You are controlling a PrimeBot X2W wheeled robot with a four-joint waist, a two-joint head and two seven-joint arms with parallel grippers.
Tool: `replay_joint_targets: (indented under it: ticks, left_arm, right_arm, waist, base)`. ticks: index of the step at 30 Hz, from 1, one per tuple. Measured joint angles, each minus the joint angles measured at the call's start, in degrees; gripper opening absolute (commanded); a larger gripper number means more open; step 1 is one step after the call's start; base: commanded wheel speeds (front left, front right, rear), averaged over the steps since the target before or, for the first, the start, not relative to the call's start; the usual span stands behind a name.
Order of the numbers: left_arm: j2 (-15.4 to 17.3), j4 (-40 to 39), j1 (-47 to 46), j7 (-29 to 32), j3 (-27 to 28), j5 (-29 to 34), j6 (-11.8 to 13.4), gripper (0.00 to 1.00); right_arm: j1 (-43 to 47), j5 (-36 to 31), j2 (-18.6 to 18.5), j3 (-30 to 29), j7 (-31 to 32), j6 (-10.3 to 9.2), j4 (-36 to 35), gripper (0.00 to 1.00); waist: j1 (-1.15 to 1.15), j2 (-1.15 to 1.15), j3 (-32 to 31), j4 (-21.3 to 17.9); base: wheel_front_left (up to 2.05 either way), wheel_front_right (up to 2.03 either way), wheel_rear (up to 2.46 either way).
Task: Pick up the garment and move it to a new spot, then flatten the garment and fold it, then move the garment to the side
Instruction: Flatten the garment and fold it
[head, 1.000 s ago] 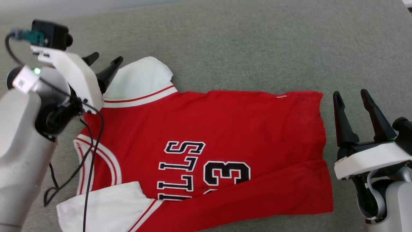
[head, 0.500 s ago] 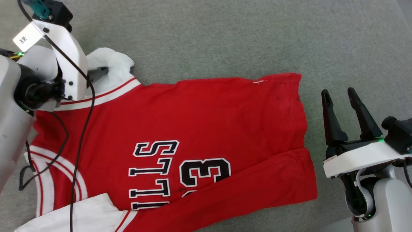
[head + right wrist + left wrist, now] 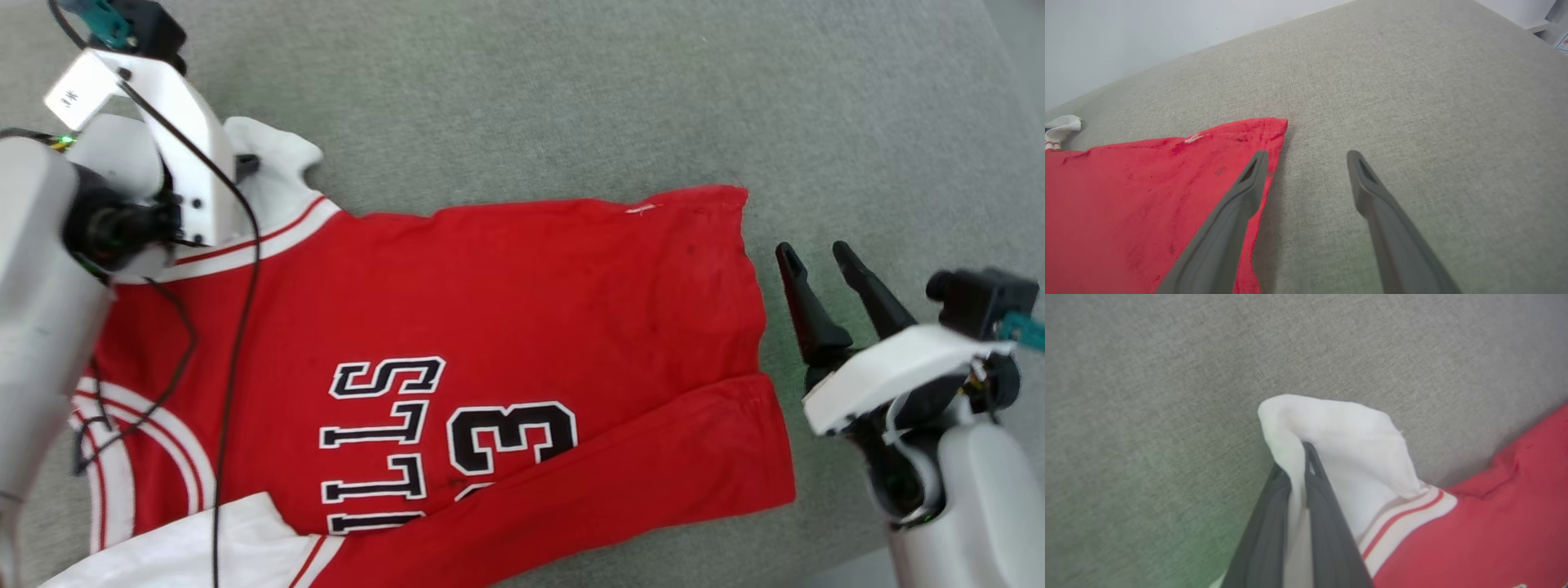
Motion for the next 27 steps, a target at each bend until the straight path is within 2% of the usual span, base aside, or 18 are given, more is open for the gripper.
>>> replay_joint_targets:
  ticks: [4, 9, 10, 11, 15, 20, 21, 24, 27]
  left_arm:
    - [-2.9, 0.0, 0.5, -4.8, 0.0, -1.2, 0.0, 0.00]
    - [-3.7, 0.0, -0.2, -9.4, 0.0, -0.8, 0.0, 0.00]
    - [-3.7, 0.0, -0.2, -9.4, 0.0, -0.8, 0.0, 0.00]
    - [-4.7, -0.4, -0.6, -11.3, -0.3, -0.6, 0.0, 0.00]
    - [-5.2, -1.2, -0.7, -13.1, -0.8, -1.3, 0.0, 0.00]
    - [-5.2, -2.0, -0.7, -15.1, -1.7, -2.1, 0.0, 0.00]
    - [-5.2, -2.1, -0.7, -16.1, -2.1, -2.7, 0.0, 0.00]
    - [-5.2, -1.9, -0.7, -17.3, -2.6, -3.1, 0.0, 0.00]
    - [-5.2, -1.5, -0.7, -18.8, -3.1, -3.6, 0.0, 0.00]
  right_arm:
    - [-4.6, 0.6, -3.2, -0.4, 7.0, 0.00, 4.8, 1.00]
    - [-10.3, 1.0, -6.7, 0.7, 15.1, -0.01, 10.0, 1.00]
    - [-10.3, 1.0, -6.7, 0.7, 15.1, -0.01, 10.0, 1.00]
    - [-13.5, 0.9, -8.7, 2.2, 20.4, 0.00, 13.3, 1.00]
    - [-16.9, 0.9, -10.5, 5.2, 28.3, -0.01, 17.5, 1.00]
    - [-20.2, 2.6, -12.7, 8.3, 34.9, -0.03, 21.0, 1.00]
    - [-22.0, 3.9, -13.6, 9.3, 37.9, -0.03, 22.6, 0.00]
    - [-23.4, 4.7, -13.7, 9.6, 38.3, -0.02, 23.1, 0.00]
    - [-24.2, 4.8, -13.7, 9.1, 36.1, -0.01, 22.6, 0.00]
  waist:
    - [0.00, 0.00, -1.7, 2.2]
    - [0.01, 0.00, -3.5, 6.1]
    - [0.01, 0.00, -3.5, 6.1]
    - [0.00, 0.00, -4.1, 8.4]
    - [0.00, 0.00, -4.3, 11.1]
    - [0.00, 0.00, -3.5, 13.4]
    - [0.00, 0.00, -2.9, 14.1]
    - [0.00, 0.00, -2.7, 14.5]
    - [0.01, 0.00, -3.0, 14.7]
  base:
    - [0.00, 0.00, 0.00]
    - [0.00, 0.00, 0.00]
    - [0.00, 0.00, 0.00]
    - [0.00, 0.00, 0.00]
    - [0.00, 0.00, 0.00]
    - [0.00, 0.00, 0.00]
    - [0.00, 0.00, 0.00]
    - [0.00, 0.00, 0.00]
    - [0.00, 0.00, 0.00]
